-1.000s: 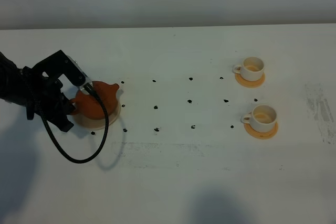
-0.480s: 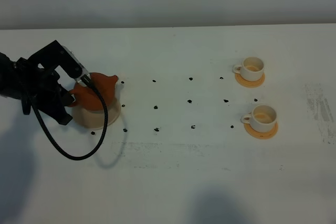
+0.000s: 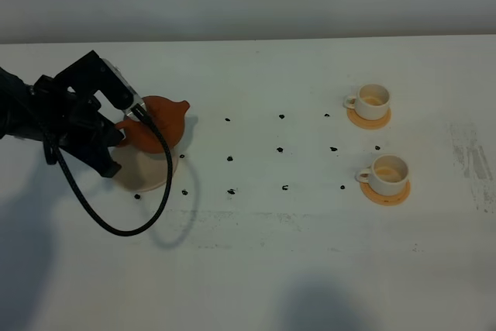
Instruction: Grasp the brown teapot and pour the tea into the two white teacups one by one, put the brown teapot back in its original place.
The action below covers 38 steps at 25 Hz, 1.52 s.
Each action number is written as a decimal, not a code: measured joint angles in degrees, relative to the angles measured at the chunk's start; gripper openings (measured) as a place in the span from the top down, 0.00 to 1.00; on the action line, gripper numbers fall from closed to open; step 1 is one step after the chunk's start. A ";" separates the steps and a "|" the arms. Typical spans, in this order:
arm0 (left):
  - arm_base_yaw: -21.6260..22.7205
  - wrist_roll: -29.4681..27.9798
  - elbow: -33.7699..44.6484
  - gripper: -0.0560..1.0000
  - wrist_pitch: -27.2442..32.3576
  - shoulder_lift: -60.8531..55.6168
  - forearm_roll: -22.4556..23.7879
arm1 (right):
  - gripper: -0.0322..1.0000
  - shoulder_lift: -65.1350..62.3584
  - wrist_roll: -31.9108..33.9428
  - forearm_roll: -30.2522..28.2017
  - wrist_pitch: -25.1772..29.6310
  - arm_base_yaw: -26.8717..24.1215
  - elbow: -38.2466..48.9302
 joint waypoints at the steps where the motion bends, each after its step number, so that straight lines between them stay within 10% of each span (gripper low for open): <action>1: -0.39 0.06 -0.22 0.87 -0.07 0.00 -0.27 | 0.75 0.00 0.00 0.00 0.00 0.00 0.00; 17: -5.52 0.80 -6.41 0.87 -0.73 0.00 -2.78 | 0.75 0.00 0.00 0.00 0.00 0.00 0.00; 38: -14.29 16.35 -6.70 0.87 -2.18 0.00 -15.23 | 0.75 0.00 0.00 0.00 0.00 0.00 0.00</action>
